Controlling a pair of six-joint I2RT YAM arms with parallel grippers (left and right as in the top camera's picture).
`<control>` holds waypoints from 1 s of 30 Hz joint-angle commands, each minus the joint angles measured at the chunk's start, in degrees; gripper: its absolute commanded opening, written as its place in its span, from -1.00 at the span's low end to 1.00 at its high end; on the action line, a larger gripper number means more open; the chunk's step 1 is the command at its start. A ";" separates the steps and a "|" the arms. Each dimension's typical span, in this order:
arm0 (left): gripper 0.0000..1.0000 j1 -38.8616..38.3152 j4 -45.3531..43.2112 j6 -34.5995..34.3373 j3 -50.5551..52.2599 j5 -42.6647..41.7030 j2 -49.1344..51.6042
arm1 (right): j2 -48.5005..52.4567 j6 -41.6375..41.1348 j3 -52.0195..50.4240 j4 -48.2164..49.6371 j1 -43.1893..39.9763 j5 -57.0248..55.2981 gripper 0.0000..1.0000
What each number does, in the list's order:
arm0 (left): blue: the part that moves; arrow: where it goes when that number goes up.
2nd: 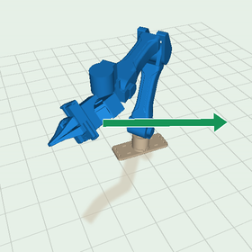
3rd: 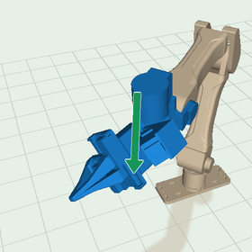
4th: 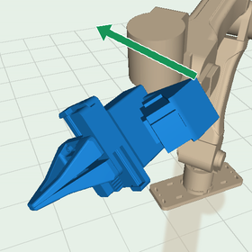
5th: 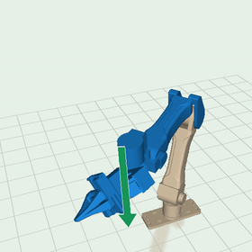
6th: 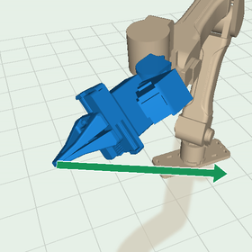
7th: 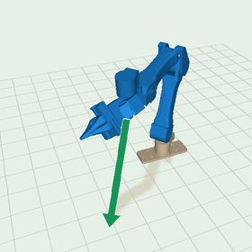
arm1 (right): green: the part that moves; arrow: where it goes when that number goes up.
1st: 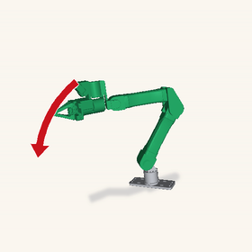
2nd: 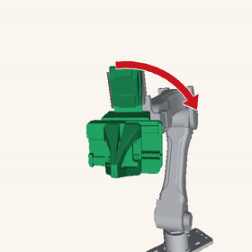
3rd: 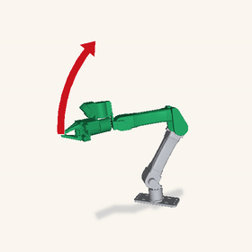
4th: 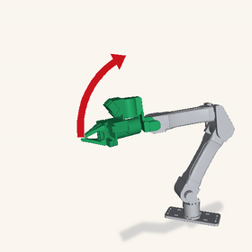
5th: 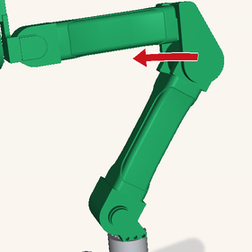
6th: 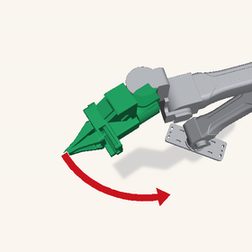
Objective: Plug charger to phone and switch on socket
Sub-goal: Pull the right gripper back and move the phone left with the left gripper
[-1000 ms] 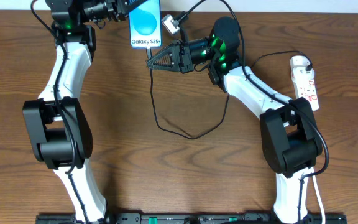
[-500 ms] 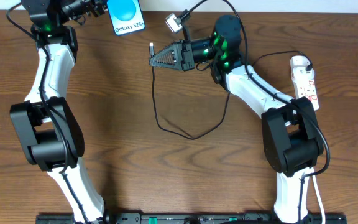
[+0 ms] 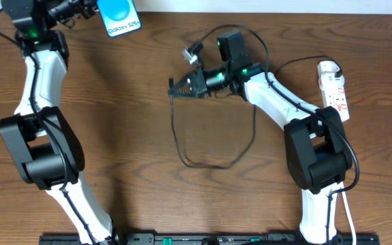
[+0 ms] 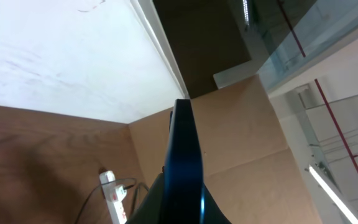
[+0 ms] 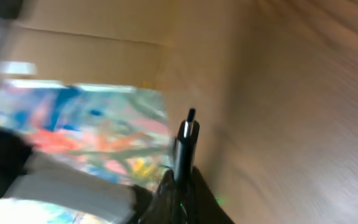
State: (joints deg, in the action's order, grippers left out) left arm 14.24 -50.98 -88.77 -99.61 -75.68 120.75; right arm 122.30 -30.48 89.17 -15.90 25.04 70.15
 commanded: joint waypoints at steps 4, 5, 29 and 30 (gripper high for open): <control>-0.86 0.00 -0.55 -0.46 -0.74 -1.75 -1.64 | -0.09 12.61 0.28 -11.37 1.86 -19.67 -0.98; -0.85 0.00 -0.57 -0.46 -0.74 -1.84 -1.64 | -0.09 13.05 0.28 -12.83 2.29 -22.45 -0.98; -0.85 0.00 -0.57 0.20 -0.74 -4.94 -1.64 | 5.99 18.27 5.35 -23.54 10.84 -44.15 0.09; -0.86 0.00 -0.57 0.17 -0.74 -4.92 -1.64 | 5.99 17.66 5.66 -23.56 10.82 -44.15 0.10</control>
State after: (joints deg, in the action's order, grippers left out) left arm 14.31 -50.98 -88.71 -99.61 -79.88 120.75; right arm 128.09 -12.53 93.47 -39.38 35.53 28.62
